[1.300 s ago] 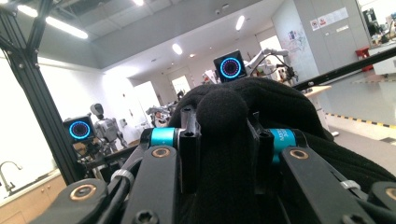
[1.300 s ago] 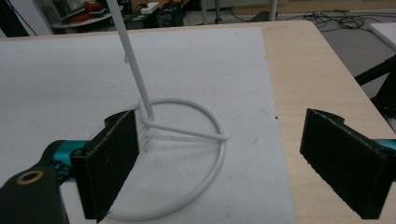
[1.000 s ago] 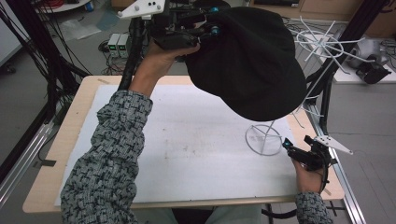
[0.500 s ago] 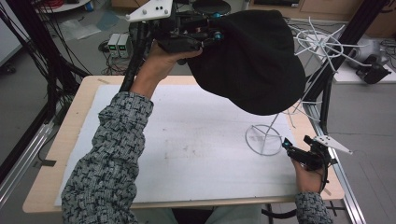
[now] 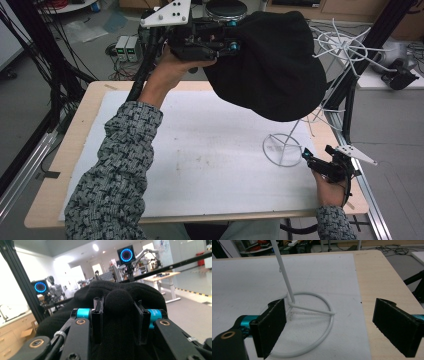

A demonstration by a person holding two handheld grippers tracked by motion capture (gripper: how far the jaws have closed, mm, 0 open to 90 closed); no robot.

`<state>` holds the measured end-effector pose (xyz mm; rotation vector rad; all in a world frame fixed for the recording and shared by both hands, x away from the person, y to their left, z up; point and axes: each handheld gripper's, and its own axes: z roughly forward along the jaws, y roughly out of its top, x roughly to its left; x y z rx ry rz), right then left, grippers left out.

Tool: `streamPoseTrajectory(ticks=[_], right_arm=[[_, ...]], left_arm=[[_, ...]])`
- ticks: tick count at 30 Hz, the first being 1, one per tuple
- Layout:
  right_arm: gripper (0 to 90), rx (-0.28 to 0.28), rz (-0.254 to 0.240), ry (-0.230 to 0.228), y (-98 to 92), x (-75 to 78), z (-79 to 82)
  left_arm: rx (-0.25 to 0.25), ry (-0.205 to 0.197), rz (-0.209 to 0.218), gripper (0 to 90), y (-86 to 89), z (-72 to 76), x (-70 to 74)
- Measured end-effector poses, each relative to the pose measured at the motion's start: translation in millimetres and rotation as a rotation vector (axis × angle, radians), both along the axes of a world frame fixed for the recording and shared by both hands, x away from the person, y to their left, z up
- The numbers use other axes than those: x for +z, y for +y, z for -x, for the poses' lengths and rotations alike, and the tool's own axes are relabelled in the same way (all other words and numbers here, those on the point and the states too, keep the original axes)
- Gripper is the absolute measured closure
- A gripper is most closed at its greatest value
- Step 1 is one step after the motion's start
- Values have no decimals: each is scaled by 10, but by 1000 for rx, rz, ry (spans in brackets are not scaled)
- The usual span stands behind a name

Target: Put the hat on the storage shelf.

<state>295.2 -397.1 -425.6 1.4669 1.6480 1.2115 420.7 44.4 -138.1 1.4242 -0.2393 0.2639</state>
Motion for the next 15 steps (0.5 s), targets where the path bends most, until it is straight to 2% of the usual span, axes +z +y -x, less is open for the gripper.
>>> streamPoseTrajectory(ticks=[5, 7, 8, 10, 13, 14, 15], right_arm=[[108, 4, 3, 1, 5, -1, -2], [107, 3, 1, -1, 6, -1, -2], [108, 4, 3, 0, 4, -1, -2], [107, 3, 4, -1, 5, -4, -5], [107, 2, 5, 1, 4, -4, -9], [107, 3, 4, 3, 14, -2, -10], [107, 5, 3, 5, 19, 0, -10]], left_arm=[[25, 10, -36, 660, -19, -12, -55], [55, -25, 0, 660, -3, 14, -126], [44, 3, -4, 660, 17, -5, -179], [66, -15, 8, 658, 29, 6, -245], [64, -8, 11, 656, 30, 2, -315], [74, -5, -17, 648, 16, -3, -359], [82, -17, -24, 646, 12, -1, -382]])
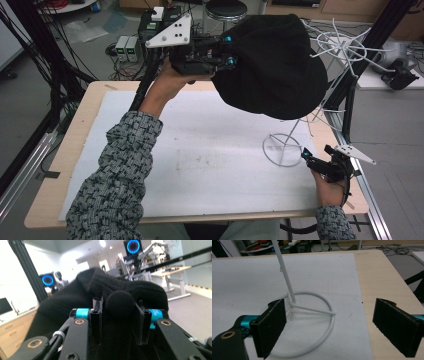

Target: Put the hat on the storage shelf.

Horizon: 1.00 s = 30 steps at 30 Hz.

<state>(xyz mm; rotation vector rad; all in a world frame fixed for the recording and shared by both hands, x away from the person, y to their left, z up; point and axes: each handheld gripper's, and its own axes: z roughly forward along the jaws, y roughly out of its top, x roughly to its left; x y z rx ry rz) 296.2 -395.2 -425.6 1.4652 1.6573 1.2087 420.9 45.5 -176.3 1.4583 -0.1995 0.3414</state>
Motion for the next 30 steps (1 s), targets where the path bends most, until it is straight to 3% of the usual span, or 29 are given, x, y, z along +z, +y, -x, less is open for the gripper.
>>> streamPoseTrajectory(ticks=[8, 19, 30], right_arm=[[108, 2, 3, -3, 6, -6, -13], [108, 2, -2, 0, 5, -13, -22], [108, 2, 3, -2, 7, -11, -22]], left_arm=[[10, 23, 3, 638, -7, -41, -151], [32, 80, -46, 626, -45, -121, -286], [47, 100, -111, 623, -87, -147, -348]])
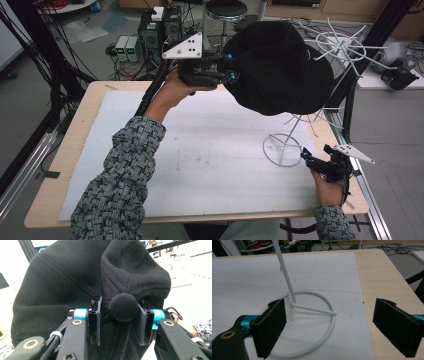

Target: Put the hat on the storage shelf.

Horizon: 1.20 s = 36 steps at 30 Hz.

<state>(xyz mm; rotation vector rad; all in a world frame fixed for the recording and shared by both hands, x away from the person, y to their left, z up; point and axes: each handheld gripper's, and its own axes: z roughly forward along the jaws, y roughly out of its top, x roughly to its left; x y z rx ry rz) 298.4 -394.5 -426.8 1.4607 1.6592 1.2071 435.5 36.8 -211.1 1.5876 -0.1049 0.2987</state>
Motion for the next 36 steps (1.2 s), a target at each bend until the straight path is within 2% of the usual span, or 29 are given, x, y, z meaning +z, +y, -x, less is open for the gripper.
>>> streamPoseTrajectory(ticks=[7, 12, 13, 16, 36], right_arm=[[108, 1, 1, 1, 5, 0, -4], [108, 0, 1, 2, 11, 2, -5], [108, 1, 2, 1, 8, 2, -5], [108, 2, -1, 5, 10, 2, -5], [108, 6, 8, 3, 28, 6, -15]], left_arm=[[17, 20, -35, 598, 3, -3, -16], [28, 29, -44, 571, 6, -1, -20], [41, 28, -64, 566, 7, 0, -28], [53, 30, -85, 546, 5, 8, -44], [92, 27, -125, 516, 129, 46, -85]])
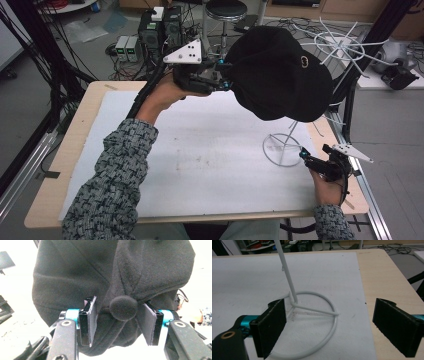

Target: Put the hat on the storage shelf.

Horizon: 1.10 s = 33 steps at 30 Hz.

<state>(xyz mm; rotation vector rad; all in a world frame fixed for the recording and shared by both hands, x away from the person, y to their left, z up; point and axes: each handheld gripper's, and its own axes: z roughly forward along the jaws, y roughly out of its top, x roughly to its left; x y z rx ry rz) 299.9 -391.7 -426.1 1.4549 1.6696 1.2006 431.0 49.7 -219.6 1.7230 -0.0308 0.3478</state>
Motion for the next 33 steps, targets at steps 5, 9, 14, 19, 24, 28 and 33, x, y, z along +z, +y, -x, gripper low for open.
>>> streamPoseTrajectory(ticks=[5, 9, 14, 19, 24, 28, 33], right_arm=[[107, 1, 2, 2, 1, -3, -4], [108, 1, 1, 2, 10, -2, -8], [108, 2, 1, 2, 16, -5, -15], [108, 1, 1, 2, 14, -4, -16], [108, 4, 4, 4, 15, -5, -17], [108, 3, 4, 4, 16, -6, -20], [108, 1, 0, 4, 27, -6, -25]], left_arm=[[16, 5, 1, 505, 63, 15, -21], [21, 5, 0, 492, 93, 26, -35], [26, 3, -10, 477, 124, 31, -52], [36, 15, 11, 470, 192, 47, -50], [58, 19, 7, 458, 275, 77, -48], [99, 31, 8, 440, 386, 128, -56], [184, 43, -34, 433, 558, 217, -93]])
